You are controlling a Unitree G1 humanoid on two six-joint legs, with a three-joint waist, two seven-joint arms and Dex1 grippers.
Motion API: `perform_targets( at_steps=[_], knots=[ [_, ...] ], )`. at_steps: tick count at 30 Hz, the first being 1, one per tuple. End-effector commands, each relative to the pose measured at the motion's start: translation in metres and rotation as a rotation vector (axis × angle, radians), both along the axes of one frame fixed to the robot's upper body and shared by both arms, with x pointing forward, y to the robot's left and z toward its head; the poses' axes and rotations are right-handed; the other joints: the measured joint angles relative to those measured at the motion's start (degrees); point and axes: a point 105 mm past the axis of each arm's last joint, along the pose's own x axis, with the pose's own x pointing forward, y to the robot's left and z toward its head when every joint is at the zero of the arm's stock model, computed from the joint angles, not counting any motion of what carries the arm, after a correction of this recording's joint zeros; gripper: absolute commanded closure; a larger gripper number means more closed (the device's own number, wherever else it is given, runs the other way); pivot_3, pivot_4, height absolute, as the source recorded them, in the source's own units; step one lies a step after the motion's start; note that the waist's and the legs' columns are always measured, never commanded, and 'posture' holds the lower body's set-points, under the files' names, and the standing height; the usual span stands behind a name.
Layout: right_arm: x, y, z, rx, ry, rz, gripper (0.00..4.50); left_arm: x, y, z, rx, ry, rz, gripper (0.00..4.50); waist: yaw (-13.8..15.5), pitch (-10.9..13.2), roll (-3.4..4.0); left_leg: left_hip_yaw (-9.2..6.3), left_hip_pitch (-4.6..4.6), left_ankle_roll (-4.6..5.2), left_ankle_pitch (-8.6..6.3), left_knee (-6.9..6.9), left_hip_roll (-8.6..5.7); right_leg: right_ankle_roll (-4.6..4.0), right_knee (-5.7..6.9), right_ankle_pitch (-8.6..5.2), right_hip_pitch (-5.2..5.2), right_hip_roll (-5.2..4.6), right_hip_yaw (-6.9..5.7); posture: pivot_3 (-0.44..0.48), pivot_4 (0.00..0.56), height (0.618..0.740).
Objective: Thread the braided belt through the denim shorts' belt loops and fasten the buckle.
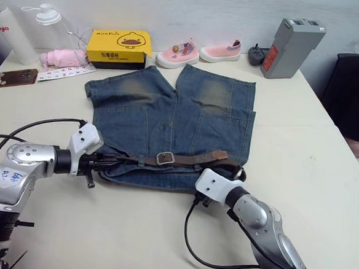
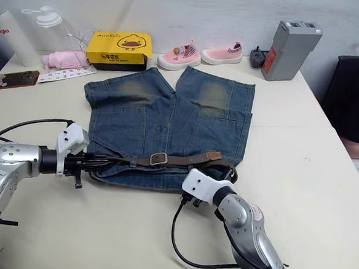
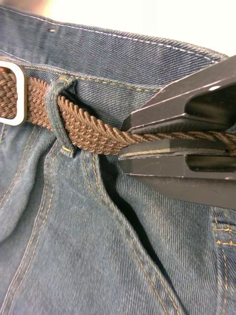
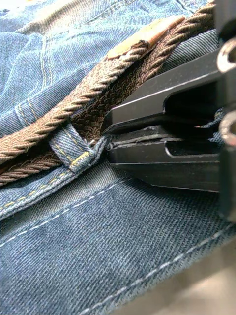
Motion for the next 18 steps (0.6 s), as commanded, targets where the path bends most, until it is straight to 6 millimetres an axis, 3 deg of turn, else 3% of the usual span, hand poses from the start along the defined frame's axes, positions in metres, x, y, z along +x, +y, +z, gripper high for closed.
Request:
perform_targets(
  at_steps=[1,2,5,9,18],
  knots=[
    [-0.002,0.0,-0.005,-0.003,0.023,-0.01,4.5,0.0,-0.001,0.012,-0.007,-0.043,-0.001,3.56,0.0,0.0,0.0,0.0,0.0,0.0,0.0,0.0,0.0,0.0,0.0,0.0,0.0,0.0,0.0,0.0,0.15,0.658],
    [-0.002,0.0,-0.005,-0.003,0.024,-0.01,4.5,0.002,0.0,0.013,-0.01,-0.047,0.014,3.35,0.0,0.0,0.0,0.0,0.0,0.0,0.0,0.0,0.0,0.0,0.0,0.0,0.0,0.0,0.0,0.0,0.15,0.658],
    [-0.002,0.0,-0.006,-0.005,0.026,-0.011,4.5,0.005,0.001,0.016,-0.02,-0.06,0.033,3.35,0.0,0.0,-0.02,0.0,0.0,0.0,0.0,0.0,0.0,0.0,0.0,0.0,0.0,0.0,0.0,0.0,0.15,0.658],
    [-0.002,0.0,-0.006,-0.003,0.026,-0.011,4.5,0.004,0.004,0.012,0.011,-0.081,0.024,4.49,0.0,0.0,-0.02,0.0,0.01,0.0,0.0,0.0,0.0,0.0,0.02,0.0,0.0,0.0,0.0,0.0,0.15,0.658],
    [-0.001,0.0,-0.006,-0.004,0.035,-0.009,4.5,0.002,0.012,0.002,0.116,-0.133,0.038,4.49,-0.1,0.0,-0.02,0.01,0.01,0.0,0.0,0.0,0.0,0.0,0.02,0.0,0.0,0.0,0.01,0.0,0.15,0.658]
  ],
)
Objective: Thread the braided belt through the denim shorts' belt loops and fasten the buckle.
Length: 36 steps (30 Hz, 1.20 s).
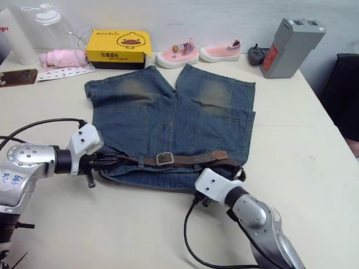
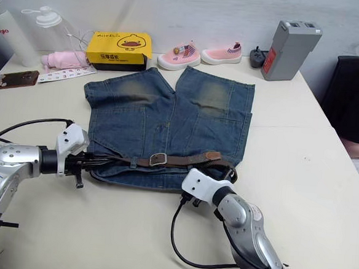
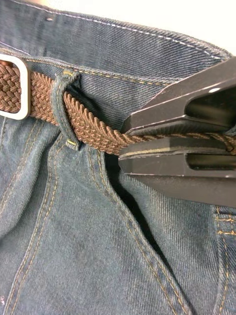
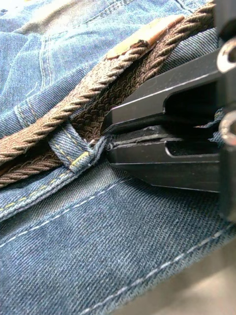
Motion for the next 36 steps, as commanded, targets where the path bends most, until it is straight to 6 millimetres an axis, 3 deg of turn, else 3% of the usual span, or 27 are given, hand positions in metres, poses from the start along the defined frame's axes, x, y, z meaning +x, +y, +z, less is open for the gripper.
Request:
perform_targets(
  at_steps=[1,5,14,16,21,25,27,29,30,33,35,36],
  knots=[
    [-0.001,-0.002,-0.007,-0.006,0.038,-0.014,4.5,-0.001,0.011,0.003,0.099,-0.08,0.019,4.49,0.0,0.0,0.0,0.0,0.0,0.0,0.0,0.0,0.0,0.0,0.0,0.0,0.0,0.0,0.0,0.0,0.15,0.658],
    [0.002,-0.011,-0.014,0.008,0.099,-0.073,4.5,-0.007,0.035,-0.012,0.212,-0.124,0.078,4.49,-0.2,0.0,0.0,0.04,0.04,0.0,0.0,-0.02,0.03,-0.03,0.01,-0.01,-0.02,0.01,0.02,0.0,0.15,0.658],
    [0.009,-0.031,-0.015,-0.009,0.129,-0.163,4.5,-0.027,0.092,-0.036,0.266,-0.126,0.304,4.49,-0.4,0.0,-0.02,0.07,0.08,-0.02,-0.03,-0.04,0.1,-0.09,0.04,-0.05,-0.05,0.02,0.03,0.0,0.15,0.658],
    [0.009,-0.032,-0.015,-0.011,0.131,-0.162,4.5,-0.029,0.092,-0.04,0.27,-0.125,0.301,4.49,-0.4,0.0,-0.02,0.1,0.11,-0.03,-0.04,-0.05,0.12,-0.11,0.05,-0.06,-0.05,0.01,0.03,0.0,0.15,0.658],
    [0.004,-0.018,-0.011,0.021,0.144,-0.077,4.5,-0.025,0.068,-0.044,0.226,-0.154,0.238,4.49,-0.2,0.0,-0.02,0.12,0.12,-0.03,-0.04,-0.05,0.14,-0.12,0.07,-0.06,-0.05,0.02,0.04,0.0,0.15,0.658],
    [-0.011,-0.006,0.001,0.064,0.13,0.042,4.5,-0.022,0.053,-0.047,0.202,-0.211,0.211,4.49,0.1,0.0,0.0,0.12,0.13,-0.04,-0.04,-0.05,0.13,-0.12,0.08,-0.06,-0.05,0.01,0.03,0.0,0.15,0.658],
    [-0.019,-0.006,0.003,0.082,0.148,0.085,3.71,-0.022,0.046,-0.048,0.158,-0.223,0.214,3.57,0.1,0.0,0.01,0.12,0.12,-0.01,-0.06,-0.04,0.08,-0.12,0.08,-0.06,-0.05,-0.02,0.03,0.0,0.15,0.658],
    [-0.024,-0.01,0.005,0.103,0.172,0.106,3.23,-0.024,0.041,-0.05,0.138,-0.225,0.207,3.2,0.2,-0.1,-0.02,0.12,0.11,-0.01,-0.06,-0.03,0.07,-0.12,0.08,-0.06,-0.04,-0.03,0.03,0.0,0.15,0.658],
    [-0.026,-0.013,0.008,0.112,0.174,0.115,2.67,-0.026,0.039,-0.05,0.128,-0.224,0.201,2.64,0.2,-0.1,-0.07,0.11,0.11,0.01,-0.06,-0.03,0.05,-0.11,0.08,-0.06,-0.03,-0.05,0.02,0.0,0.15,0.658],
    [-0.026,-0.025,0.025,0.136,0.168,0.128,1.41,-0.031,0.033,-0.037,0.09,-0.225,0.167,1.52,0.3,-0.1,-0.08,0.1,0.12,0.03,-0.08,-0.03,0.04,-0.11,0.05,-0.06,0.0,-0.08,0.02,0.0,0.15,0.658],
    [-0.028,-0.031,0.036,0.155,0.17,0.146,0.36,-0.035,0.03,-0.025,0.051,-0.211,0.15,1.44,0.2,-0.1,-0.05,0.1,0.11,0.06,-0.09,-0.03,0.07,-0.11,0.02,-0.06,-0.01,-0.08,0.01,0.0,0.15,0.658],
    [-0.029,-0.033,0.041,0.166,0.172,0.157,0.06,-0.039,0.028,-0.019,0.028,-0.195,0.134,1.44,0.1,-0.1,-0.04,0.1,0.1,0.06,-0.1,-0.06,0.08,-0.11,-0.01,-0.06,-0.01,-0.07,0.0,0.0,0.15,0.658]
  ],
)
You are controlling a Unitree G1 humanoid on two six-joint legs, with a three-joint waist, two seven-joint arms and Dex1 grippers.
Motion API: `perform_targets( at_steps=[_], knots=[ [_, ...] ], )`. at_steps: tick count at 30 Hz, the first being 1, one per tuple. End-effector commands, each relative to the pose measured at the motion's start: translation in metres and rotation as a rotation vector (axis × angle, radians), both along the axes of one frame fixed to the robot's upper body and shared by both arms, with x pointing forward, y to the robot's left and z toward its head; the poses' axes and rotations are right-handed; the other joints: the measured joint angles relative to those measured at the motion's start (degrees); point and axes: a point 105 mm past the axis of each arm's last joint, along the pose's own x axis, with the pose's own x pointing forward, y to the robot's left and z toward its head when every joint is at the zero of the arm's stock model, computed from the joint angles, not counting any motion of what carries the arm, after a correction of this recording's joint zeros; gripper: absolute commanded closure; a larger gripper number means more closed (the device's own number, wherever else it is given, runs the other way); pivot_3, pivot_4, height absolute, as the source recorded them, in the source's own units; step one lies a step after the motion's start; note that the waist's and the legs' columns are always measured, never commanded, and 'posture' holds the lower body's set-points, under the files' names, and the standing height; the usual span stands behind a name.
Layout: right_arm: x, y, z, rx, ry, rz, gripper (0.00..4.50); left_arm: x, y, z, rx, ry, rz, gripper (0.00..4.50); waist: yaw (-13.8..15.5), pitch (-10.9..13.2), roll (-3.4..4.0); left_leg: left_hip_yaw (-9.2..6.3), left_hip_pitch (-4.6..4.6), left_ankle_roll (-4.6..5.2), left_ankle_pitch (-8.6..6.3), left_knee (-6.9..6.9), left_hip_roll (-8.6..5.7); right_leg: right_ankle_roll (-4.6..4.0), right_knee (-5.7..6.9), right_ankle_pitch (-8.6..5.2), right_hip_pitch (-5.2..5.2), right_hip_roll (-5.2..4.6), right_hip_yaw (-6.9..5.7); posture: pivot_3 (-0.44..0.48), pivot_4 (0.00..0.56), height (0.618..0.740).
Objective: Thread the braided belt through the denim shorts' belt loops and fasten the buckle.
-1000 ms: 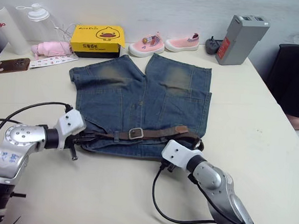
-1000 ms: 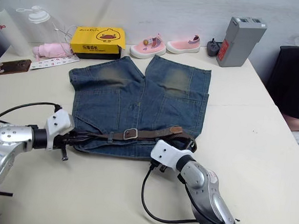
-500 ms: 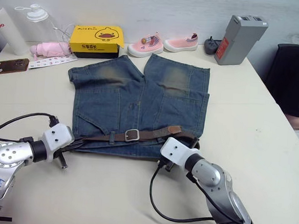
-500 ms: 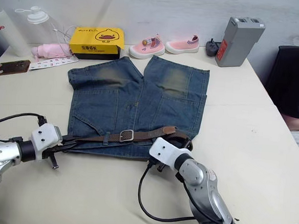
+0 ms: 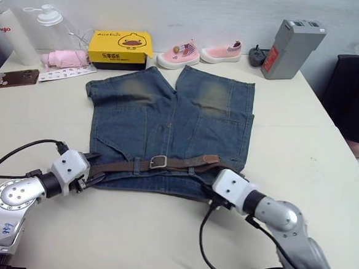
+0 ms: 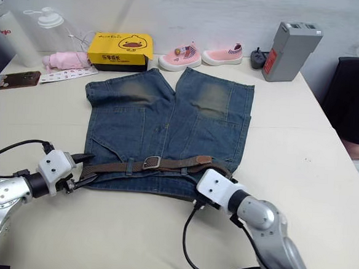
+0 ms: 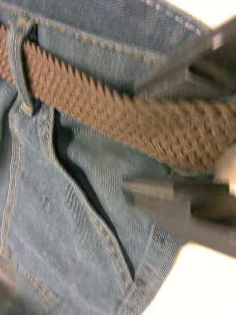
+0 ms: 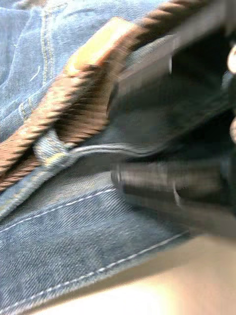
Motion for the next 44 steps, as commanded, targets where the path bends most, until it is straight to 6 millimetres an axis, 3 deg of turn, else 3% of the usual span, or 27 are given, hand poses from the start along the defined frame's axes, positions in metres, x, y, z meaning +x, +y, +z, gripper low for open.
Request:
perform_targets(
  at_steps=[1,6,10,14,19,24,32,44],
  knots=[
    [-0.006,-0.005,0.027,0.058,-0.027,0.05,0.06,-0.015,-0.008,0.015,-0.058,0.075,-0.073,1.44,-0.1,0.0,0.01,-0.02,-0.03,-0.01,0.0,0.0,0.04,0.0,-0.03,0.0,0.0,0.02,-0.02,0.0,0.15,0.658],
    [-0.003,-0.023,0.04,0.096,-0.006,0.049,0.06,-0.033,-0.016,0.038,-0.143,0.187,-0.154,1.44,0.1,0.1,0.0,-0.07,-0.07,-0.01,0.0,0.02,0.21,0.01,-0.11,0.01,0.02,0.02,-0.06,0.0,0.15,0.658],
    [0.004,-0.033,0.057,0.205,0.015,0.049,0.06,-0.033,-0.018,0.059,-0.236,0.209,-0.174,1.44,0.4,0.3,0.05,-0.07,-0.06,0.0,0.01,0.03,0.2,0.02,-0.12,0.01,0.05,0.03,-0.06,0.0,0.15,0.658],
    [0.009,-0.046,0.073,0.296,0.043,0.04,0.06,-0.035,-0.017,0.066,-0.328,0.246,-0.166,1.44,1.0,0.3,0.08,-0.06,-0.06,0.01,0.01,0.02,0.13,0.04,-0.15,0.03,0.05,0.04,-0.05,0.0,0.15,0.658],
    [0.009,-0.079,0.099,0.409,0.067,-0.013,0.06,-0.041,0.007,0.092,-0.413,0.2,-0.109,1.44,1.2,0.5,0.06,-0.06,-0.09,0.01,0.01,-0.01,0.03,0.04,-0.2,0.03,0.05,0.08,-0.05,0.0,0.15,0.658],
    [0.01,-0.092,0.087,0.358,0.092,-0.094,0.06,-0.042,0.013,0.091,-0.366,0.172,-0.077,1.44,1.4,0.5,0.06,-0.09,-0.05,0.02,0.01,-0.01,-0.05,0.04,-0.25,0.03,0.16,0.06,-0.08,0.0,0.15,0.658],
    [0.011,-0.092,0.07,0.33,0.132,-0.129,0.06,-0.037,0.009,0.08,-0.338,0.172,-0.082,1.44,1.3,0.5,0.05,-0.07,-0.04,0.04,0.01,-0.02,-0.08,0.08,-0.25,0.05,0.16,0.02,-0.07,0.0,0.15,0.658],
    [0.012,-0.088,0.069,0.335,0.133,-0.125,0.06,-0.032,0.005,0.079,-0.353,0.171,-0.09,1.44,1.3,0.5,0.06,-0.08,-0.04,0.04,0.01,-0.02,-0.07,0.08,-0.25,0.05,0.16,0.02,-0.07,0.0,0.15,0.658]
  ],
)
